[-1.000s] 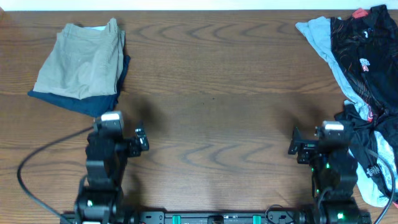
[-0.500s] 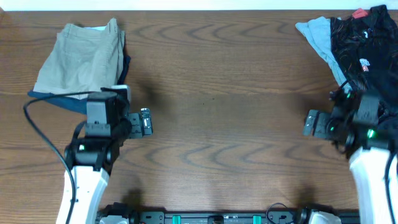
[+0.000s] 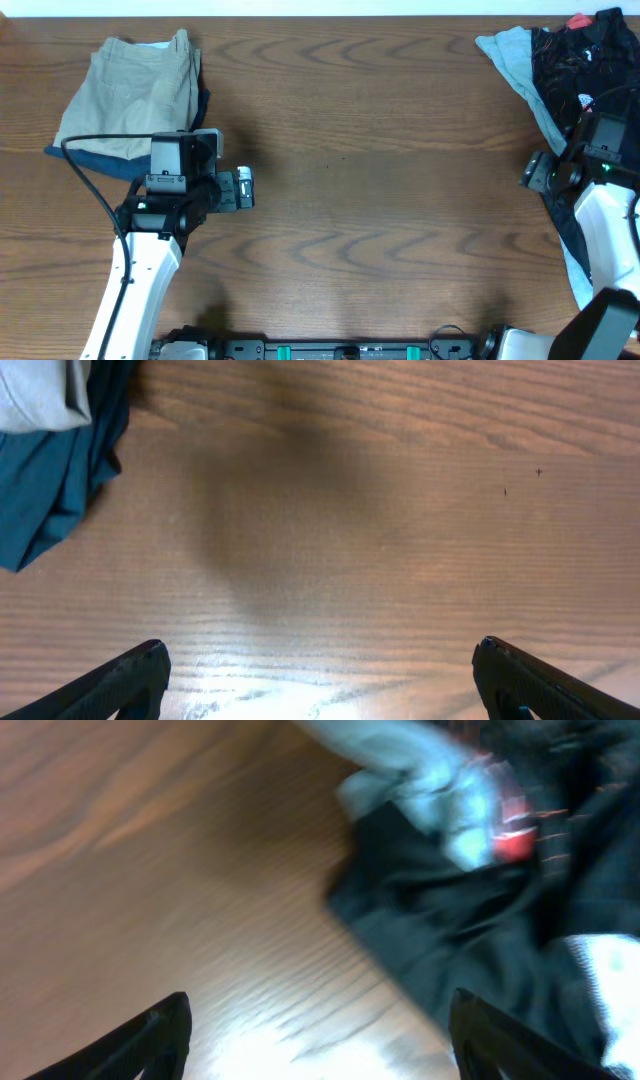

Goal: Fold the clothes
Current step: 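Reach the right gripper into the clothes pile and grasp the black jersey, then pull the black jersey with the right gripper toward the table center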

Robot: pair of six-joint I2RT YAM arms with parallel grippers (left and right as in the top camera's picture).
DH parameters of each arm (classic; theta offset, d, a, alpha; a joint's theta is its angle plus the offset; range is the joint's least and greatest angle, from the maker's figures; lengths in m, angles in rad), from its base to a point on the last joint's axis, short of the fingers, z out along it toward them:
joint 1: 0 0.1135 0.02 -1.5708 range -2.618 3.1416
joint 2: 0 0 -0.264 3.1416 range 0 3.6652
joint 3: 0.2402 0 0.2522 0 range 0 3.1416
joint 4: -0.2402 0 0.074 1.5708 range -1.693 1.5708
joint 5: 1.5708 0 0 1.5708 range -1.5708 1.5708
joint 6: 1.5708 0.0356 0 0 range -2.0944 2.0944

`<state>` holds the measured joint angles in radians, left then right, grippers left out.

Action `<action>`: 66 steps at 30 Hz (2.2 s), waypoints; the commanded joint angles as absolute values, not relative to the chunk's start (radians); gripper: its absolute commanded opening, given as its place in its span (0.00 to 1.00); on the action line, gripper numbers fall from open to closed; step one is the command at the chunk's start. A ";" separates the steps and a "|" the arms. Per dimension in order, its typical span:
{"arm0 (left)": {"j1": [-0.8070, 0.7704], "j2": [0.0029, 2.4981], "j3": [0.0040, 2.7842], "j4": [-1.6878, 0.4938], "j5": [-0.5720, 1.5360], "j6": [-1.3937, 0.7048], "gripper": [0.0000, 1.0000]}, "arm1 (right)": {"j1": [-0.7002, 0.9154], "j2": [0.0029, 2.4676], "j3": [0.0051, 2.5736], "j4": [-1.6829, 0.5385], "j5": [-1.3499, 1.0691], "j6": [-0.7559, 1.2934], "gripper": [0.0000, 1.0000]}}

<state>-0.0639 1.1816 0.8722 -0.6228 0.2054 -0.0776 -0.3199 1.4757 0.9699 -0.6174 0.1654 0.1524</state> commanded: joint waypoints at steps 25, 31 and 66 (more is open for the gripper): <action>-0.069 1.221 0.896 -0.593 0.217 -0.072 0.98 | -0.381 1.783 0.994 -0.387 0.326 0.217 0.64; -0.069 1.221 0.896 -0.593 0.217 -0.072 0.98 | -0.381 1.786 0.994 -0.374 0.326 0.216 0.34; -0.069 1.221 0.896 -0.592 0.217 -0.072 0.98 | -0.100 1.317 1.294 -0.850 -0.893 -0.050 0.01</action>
